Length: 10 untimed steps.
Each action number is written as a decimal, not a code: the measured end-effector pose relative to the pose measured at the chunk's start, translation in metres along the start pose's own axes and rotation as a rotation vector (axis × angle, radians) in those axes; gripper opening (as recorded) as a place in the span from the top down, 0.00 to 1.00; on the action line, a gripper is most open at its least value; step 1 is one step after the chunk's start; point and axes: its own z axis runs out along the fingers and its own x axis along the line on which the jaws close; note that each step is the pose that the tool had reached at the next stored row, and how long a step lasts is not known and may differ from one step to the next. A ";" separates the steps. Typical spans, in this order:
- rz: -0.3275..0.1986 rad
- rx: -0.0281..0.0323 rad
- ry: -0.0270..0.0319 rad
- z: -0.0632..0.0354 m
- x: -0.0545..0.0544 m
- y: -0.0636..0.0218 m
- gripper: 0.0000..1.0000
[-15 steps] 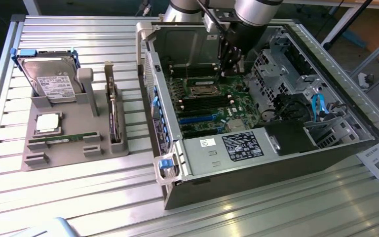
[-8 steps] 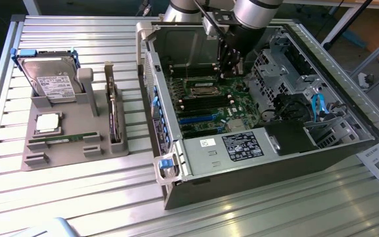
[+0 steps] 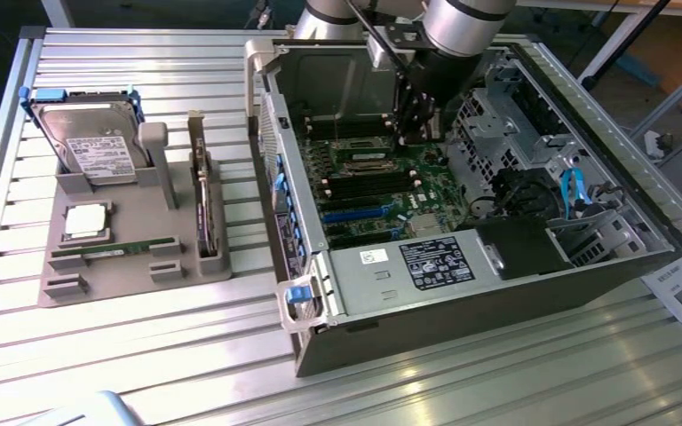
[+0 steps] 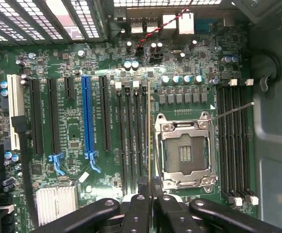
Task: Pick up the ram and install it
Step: 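Insert the ram into the slot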
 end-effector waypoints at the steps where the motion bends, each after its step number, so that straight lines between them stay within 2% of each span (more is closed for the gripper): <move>1: 0.000 0.0000 -0.0001 -0.0001 0.002 -0.0001 0.88; 5: 0.000 0.0000 -0.0002 -0.0005 0.008 -0.0004 0.88; 8: 0.000 0.0000 -0.0003 -0.0005 0.009 -0.0005 0.88; 10: 0.000 -0.0002 -0.0029 -0.0006 0.010 -0.0006 0.88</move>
